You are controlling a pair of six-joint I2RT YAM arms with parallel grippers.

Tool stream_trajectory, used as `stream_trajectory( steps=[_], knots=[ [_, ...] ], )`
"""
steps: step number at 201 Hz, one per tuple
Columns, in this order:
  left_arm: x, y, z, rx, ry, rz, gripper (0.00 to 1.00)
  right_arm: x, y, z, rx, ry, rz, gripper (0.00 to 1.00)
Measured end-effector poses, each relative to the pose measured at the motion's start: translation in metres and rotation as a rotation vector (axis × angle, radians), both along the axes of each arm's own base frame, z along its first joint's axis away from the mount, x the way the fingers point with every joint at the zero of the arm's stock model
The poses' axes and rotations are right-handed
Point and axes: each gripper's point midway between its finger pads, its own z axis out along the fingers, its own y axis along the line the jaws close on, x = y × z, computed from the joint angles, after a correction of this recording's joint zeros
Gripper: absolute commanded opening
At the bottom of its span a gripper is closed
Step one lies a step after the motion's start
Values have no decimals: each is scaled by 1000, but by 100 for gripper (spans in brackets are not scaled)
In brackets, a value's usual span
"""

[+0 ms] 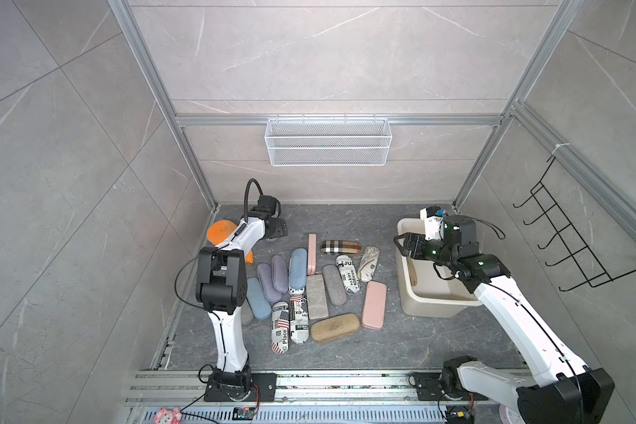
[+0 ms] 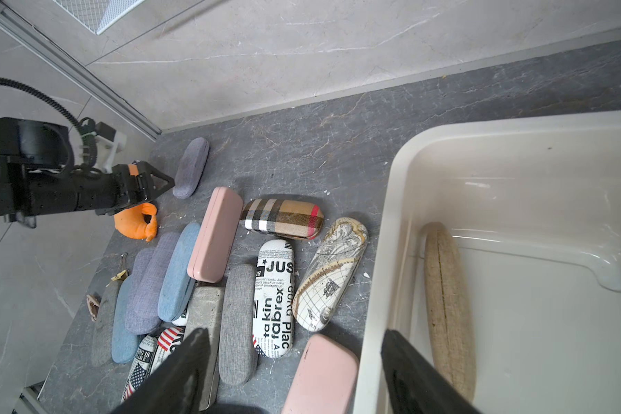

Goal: Put the glasses cases into the storage boxes
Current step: Place the glasses case in the storage box.

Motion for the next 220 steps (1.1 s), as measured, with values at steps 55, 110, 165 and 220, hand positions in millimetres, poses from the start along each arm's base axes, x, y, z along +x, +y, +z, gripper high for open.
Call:
stream_trajectory(
  steps=[55, 110, 165, 220],
  knots=[
    [36, 2, -20, 32, 34, -12, 90, -2, 6, 0, 3, 1, 21, 80],
    [46, 11, -49, 85, 102, -18, 86, -5, 12, 0, 3, 1, 40, 80],
    [46, 17, -63, 101, 151, -31, 78, -6, 15, 0, -1, 0, 46, 79],
    [59, 17, -55, 98, 139, -41, 68, -6, 15, 0, -6, -1, 44, 78]
  ],
)
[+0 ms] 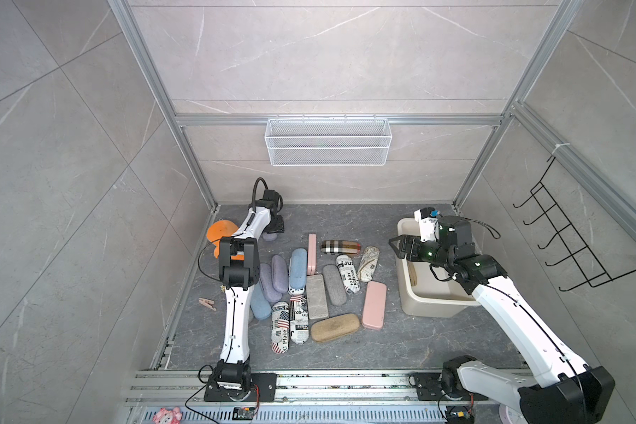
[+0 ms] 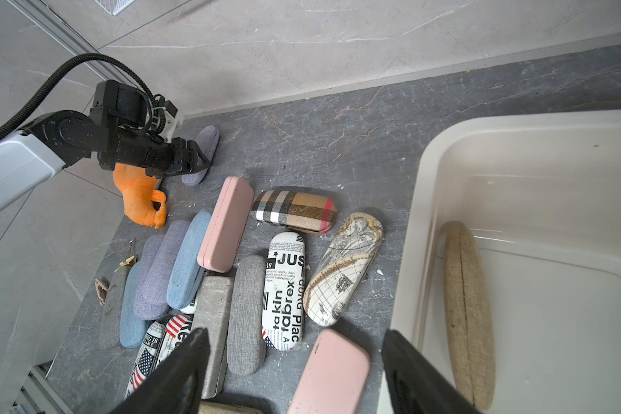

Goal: Put the glasses cases into the storage boxes
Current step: Place the glasses case in the storage box, then pick up the glasses case at the center of the board.

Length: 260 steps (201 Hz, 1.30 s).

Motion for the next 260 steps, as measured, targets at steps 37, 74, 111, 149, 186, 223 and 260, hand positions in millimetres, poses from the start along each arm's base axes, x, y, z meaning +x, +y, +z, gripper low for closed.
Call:
stream_trajectory(
  steps=[37, 74, 111, 149, 186, 223, 260],
  knots=[
    [-1, 1, -1, -11, 9, -7, 70, -1, 0, -1, -3, 4, -1, 77],
    [-2, 1, -3, -10, 16, -18, 82, -1, 1, -2, -4, 6, 1, 77],
    [-3, 0, -5, -12, 33, -26, 72, -1, 1, -2, -4, 6, 1, 77],
    [-2, 1, -11, -30, 52, -31, 69, -1, 1, -2, -6, 6, 0, 76],
    [-2, 2, -12, -35, 54, -31, 60, -1, 2, -1, -5, 5, 3, 75],
    [-24, -1, -10, -65, 46, -36, 55, -4, 5, 0, -6, 6, 14, 73],
    [-71, -10, 23, -165, -7, -13, 53, -11, 18, 5, -11, 4, 50, 71]
  ],
)
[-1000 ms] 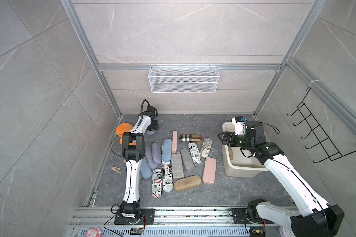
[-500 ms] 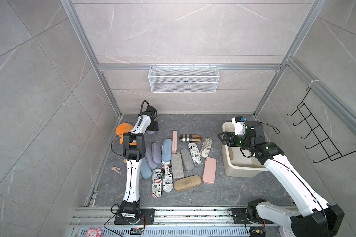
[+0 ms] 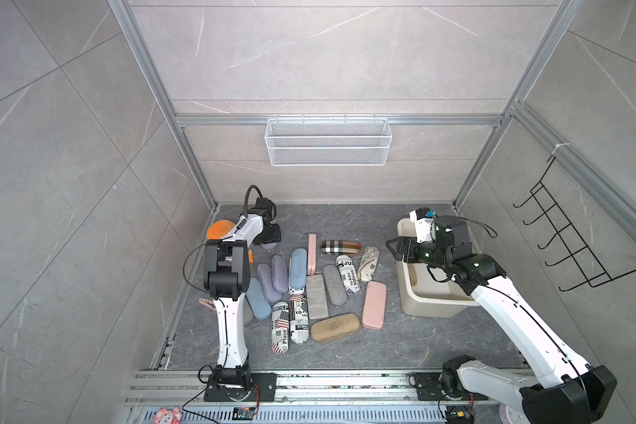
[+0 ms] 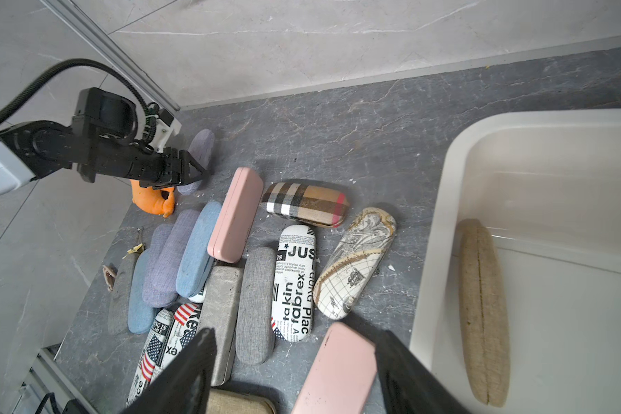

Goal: Put the glasses cases into the storage boxes
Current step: Pick up the glasses case at the center of the board.

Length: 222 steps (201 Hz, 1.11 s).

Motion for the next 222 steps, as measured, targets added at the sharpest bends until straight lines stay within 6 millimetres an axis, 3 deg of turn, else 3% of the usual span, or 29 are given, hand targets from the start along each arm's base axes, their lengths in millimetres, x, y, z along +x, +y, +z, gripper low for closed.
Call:
stream_trajectory(
  steps=[39, 63, 94, 120, 172, 196, 222],
  knots=[
    [-54, -31, 65, -124, -224, -22, 51, -11, 22, 6, 1, -8, 62, 70],
    [-94, -86, 98, -170, -367, -148, 50, -21, 32, 14, 31, -44, 86, 71],
    [-158, -159, 113, -234, -459, -354, 50, -40, 20, 36, 49, -134, 63, 73],
    [-197, -193, 121, -278, -516, -472, 51, -53, 13, 37, 67, -175, 60, 76],
    [-228, -239, 135, -398, -617, -595, 50, -54, 42, -10, 141, -35, 130, 78],
    [-236, -259, 138, -452, -629, -632, 50, -47, 63, -8, 210, -27, 154, 77],
    [-240, -271, 139, -483, -633, -646, 51, -42, 91, -5, 267, -13, 191, 64]
  ],
)
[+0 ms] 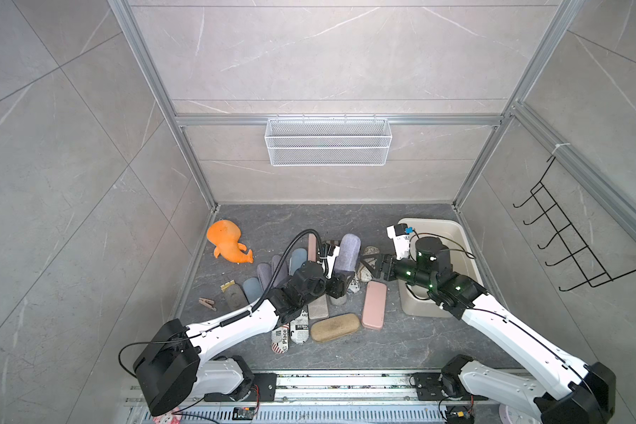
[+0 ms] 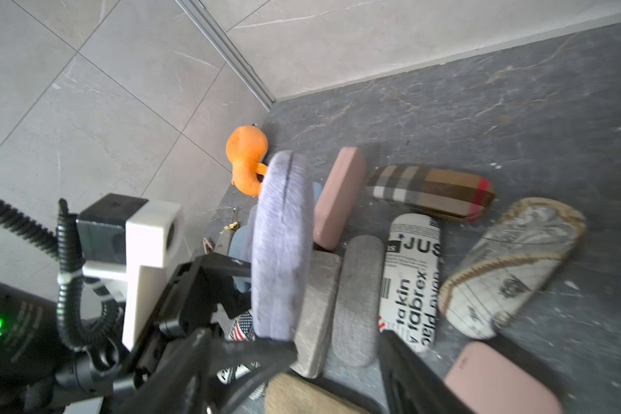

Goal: Put the glasses cases into the storage boxes
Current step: Pick up the glasses case at the center of the board.

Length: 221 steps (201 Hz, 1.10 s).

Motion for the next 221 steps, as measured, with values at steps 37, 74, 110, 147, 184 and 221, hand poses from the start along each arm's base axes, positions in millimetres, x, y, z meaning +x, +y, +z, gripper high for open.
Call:
stream_trajectory(
  steps=[37, 74, 110, 147, 184, 221],
  knots=[
    [0, -7, 10, -55, -10, -2, 51, 6, 24, -2, 15, 4, 18, 61],
    [1, -8, 17, -88, -17, 2, 51, 11, 27, 1, 8, -8, -24, 60],
    [-2, -11, 18, -109, -13, -16, 51, 17, 33, 0, -2, -9, -49, 54],
    [-2, -10, 18, -119, -16, -12, 51, 24, 35, -2, -21, -10, -74, 39],
    [-1, -8, 19, -118, -18, -1, 67, 26, 37, -2, -31, -13, -85, 35],
    [-4, -9, 21, -114, -27, -17, 95, 25, 40, 3, -33, -19, -86, 35]
  ],
)
